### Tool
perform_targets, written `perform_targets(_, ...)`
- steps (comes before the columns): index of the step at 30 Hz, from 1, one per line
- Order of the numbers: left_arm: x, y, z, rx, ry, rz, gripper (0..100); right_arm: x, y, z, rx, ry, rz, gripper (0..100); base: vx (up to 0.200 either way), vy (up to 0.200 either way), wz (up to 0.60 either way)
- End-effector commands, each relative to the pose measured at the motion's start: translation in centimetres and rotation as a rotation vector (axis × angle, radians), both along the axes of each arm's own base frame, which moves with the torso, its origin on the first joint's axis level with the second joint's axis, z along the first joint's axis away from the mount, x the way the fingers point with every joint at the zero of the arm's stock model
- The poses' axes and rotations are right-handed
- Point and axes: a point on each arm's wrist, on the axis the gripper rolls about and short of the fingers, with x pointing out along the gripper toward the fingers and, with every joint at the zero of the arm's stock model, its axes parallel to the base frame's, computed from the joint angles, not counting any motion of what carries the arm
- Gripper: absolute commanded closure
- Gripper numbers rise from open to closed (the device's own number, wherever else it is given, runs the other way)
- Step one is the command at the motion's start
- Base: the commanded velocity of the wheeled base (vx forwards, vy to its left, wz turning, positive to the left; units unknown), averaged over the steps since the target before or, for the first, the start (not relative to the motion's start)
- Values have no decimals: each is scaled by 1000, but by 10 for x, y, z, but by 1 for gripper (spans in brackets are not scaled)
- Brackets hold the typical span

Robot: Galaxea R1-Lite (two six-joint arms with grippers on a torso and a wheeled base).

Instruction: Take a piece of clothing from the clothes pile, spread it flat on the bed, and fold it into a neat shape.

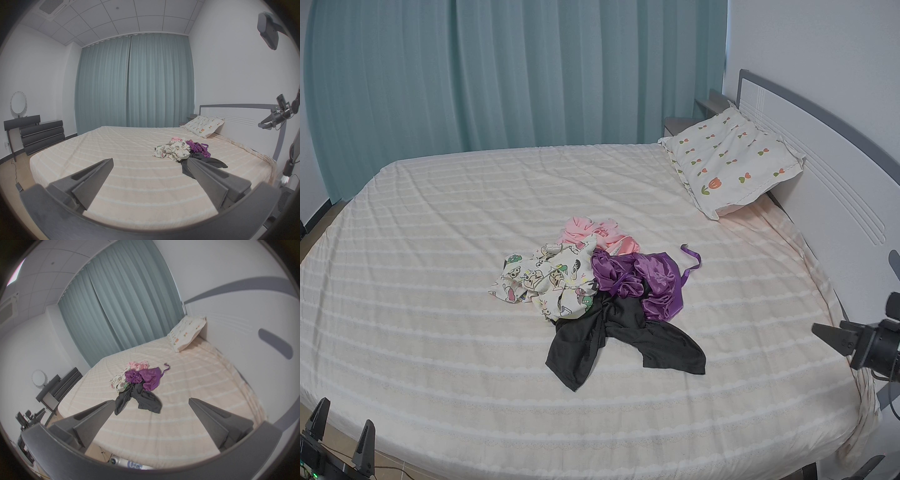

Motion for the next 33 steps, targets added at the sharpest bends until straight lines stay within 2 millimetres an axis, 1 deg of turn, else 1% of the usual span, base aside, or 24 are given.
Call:
perform_targets(1,0,0,-5,0,-1,0,0,108,42,-71,88,296,56,0,0,0,0)
perform_targets(2,0,0,-5,-1,-1,0,0,117,44,-80,85,311,53,0,0,0,0)
perform_targets(4,0,0,-5,-1,1,0,0,127,47,-90,81,328,53,0,0,0,0)
perform_targets(5,0,0,-5,-1,1,0,0,135,49,-102,79,345,53,0,0,0,0)
perform_targets(6,0,0,-5,-1,-1,0,0,141,50,-108,77,354,52,0,0,0,0)
perform_targets(7,0,0,-5,-1,1,0,0,142,51,-110,76,357,53,0,0,0,0)
perform_targets(8,0,0,-5,-1,-1,0,0,153,57,-125,78,380,52,0,0,0,0)
perform_targets(11,0,0,-5,-1,-1,0,0,167,64,-142,101,397,30,0,0,0,0)
perform_targets(12,0,0,-5,-3,1,0,0,172,69,-149,115,401,28,0,0,0,0)
perform_targets(14,0,0,-5,-4,1,0,0,176,75,-157,126,412,33,0,0,0,0)
perform_targets(15,0,0,-5,-4,1,0,0,176,76,-158,126,412,34,0,0,0,0)
perform_targets(16,0,0,-5,-6,1,0,0,180,82,-166,123,423,43,0,0,0,0)
perform_targets(17,0,0,-5,-6,1,0,0,183,85,-170,123,425,48,0,0,0,0)
perform_targets(21,0,0,-5,-6,1,0,0,193,89,-181,120,433,50,0,0,0,0)
perform_targets(22,0,0,-5,-6,1,0,0,194,89,-182,120,433,50,0,0,0,0)
perform_targets(24,0,0,-5,-6,-1,0,0,203,95,-194,105,435,39,0,0,0,0)
perform_targets(27,0,0,-5,-6,-1,0,0,210,105,-210,73,435,18,0,0,0,0)
perform_targets(32,0,0,-5,-6,-1,0,0,214,109,-218,64,438,18,0,0,0,0)
perform_targets(33,0,0,-5,-4,-1,0,0,219,110,-223,62,434,17,0,0,0,0)
